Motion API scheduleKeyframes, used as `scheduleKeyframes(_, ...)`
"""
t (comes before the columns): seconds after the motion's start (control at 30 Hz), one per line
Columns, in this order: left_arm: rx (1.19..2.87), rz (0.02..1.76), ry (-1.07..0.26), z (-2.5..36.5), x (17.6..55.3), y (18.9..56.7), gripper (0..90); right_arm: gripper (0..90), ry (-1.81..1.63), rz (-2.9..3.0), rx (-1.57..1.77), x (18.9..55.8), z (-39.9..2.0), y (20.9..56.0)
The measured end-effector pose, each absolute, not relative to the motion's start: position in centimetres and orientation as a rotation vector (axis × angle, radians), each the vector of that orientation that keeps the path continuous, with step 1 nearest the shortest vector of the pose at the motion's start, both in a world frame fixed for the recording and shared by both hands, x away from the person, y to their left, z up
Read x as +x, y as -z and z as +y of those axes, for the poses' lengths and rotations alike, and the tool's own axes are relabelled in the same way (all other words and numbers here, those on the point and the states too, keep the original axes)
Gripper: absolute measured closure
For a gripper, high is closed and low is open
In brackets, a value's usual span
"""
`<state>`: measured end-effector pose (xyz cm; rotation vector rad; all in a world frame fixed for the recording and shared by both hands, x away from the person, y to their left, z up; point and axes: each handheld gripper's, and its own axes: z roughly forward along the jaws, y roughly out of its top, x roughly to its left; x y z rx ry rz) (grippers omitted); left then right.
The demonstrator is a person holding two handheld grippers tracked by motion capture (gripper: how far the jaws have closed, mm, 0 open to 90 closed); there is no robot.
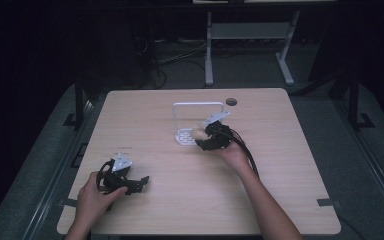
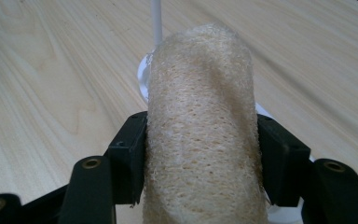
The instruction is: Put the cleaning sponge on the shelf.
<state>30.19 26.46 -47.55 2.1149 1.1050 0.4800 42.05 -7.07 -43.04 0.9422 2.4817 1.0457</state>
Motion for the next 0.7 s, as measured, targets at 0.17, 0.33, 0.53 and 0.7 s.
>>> scheduleKeyframes(0.17, 2.115, 1.105, -0.48, 26.5, 30.2, 47.6, 12.7, 41.0, -1.036, 2.478, 0.955, 42.6, -6.7, 43.4)
scheduleKeyframes(0.33, 2.117, 1.104, -0.48, 26.5, 30.2, 47.5, 12.7, 41.0, -1.019, 2.482, 0.957, 43.1, -6.3, 43.8)
scheduleKeyframes(0.53, 2.119, 1.103, -0.48, 26.5, 30.2, 47.5, 12.7, 41.0, -1.005, 2.49, 0.97, 43.5, -5.8, 44.3)
scheduleKeyframes(0.7, 2.118, 1.103, -0.48, 26.5, 30.2, 47.5, 12.7, 41.0, -0.986, 2.488, 0.975, 43.9, -5.4, 44.6)
